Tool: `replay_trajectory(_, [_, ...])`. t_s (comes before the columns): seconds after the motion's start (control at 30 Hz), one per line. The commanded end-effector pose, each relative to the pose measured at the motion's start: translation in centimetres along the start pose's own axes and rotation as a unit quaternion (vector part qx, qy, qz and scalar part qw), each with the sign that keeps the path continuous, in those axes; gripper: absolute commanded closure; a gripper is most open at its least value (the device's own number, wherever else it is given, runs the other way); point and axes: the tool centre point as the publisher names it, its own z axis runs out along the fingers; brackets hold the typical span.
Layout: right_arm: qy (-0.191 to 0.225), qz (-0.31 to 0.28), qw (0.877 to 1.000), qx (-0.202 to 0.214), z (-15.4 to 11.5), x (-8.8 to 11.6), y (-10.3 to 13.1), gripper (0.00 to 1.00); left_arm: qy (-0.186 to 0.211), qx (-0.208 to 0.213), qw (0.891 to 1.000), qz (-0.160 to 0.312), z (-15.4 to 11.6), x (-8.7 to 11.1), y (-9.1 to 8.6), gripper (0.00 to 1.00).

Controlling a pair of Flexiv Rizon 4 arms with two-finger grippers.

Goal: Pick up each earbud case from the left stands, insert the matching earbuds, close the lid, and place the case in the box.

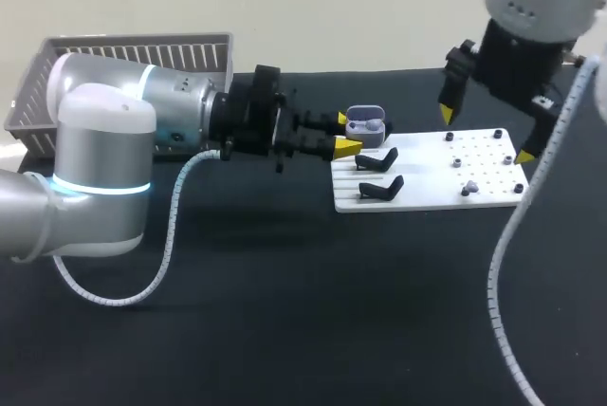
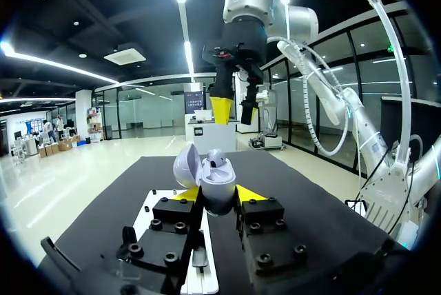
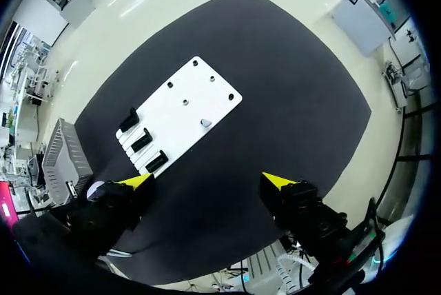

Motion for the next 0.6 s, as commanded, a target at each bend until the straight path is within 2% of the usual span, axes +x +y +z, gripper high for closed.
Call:
replay_trajectory(0.03, [-0.004,0.001,0.996,-0.085,0.1,0.2,-0.6,0.0,-0.001,-0.001,1.0,0.001,0.0,0.1,-0.1,1.0])
replay_trajectory(0.3, [-0.004,0.001,0.996,-0.085,0.1,0.2,-0.6,0.0,-0.001,-0.001,1.0,0.001,0.0,0.1,-0.1,1.0])
replay_trajectory(0.5, [-0.021,-0.067,0.996,-0.057,1.3,-0.8,-0.7,0.0,-0.001,-0.001,1.0,0.001,0.0,0.1,-0.1,1.0])
replay_trajectory(0.57, [-0.045,-0.097,0.994,-0.032,1.8,-0.9,-0.7,0.0,-0.001,-0.001,1.0,0.001,0.0,0.1,-0.1,1.0])
replay_trajectory(0.6, [-0.039,-0.115,0.992,-0.031,2.1,-1.0,-0.7,0.0,-0.001,-0.001,1.0,0.001,0.0,0.1,-0.1,1.0])
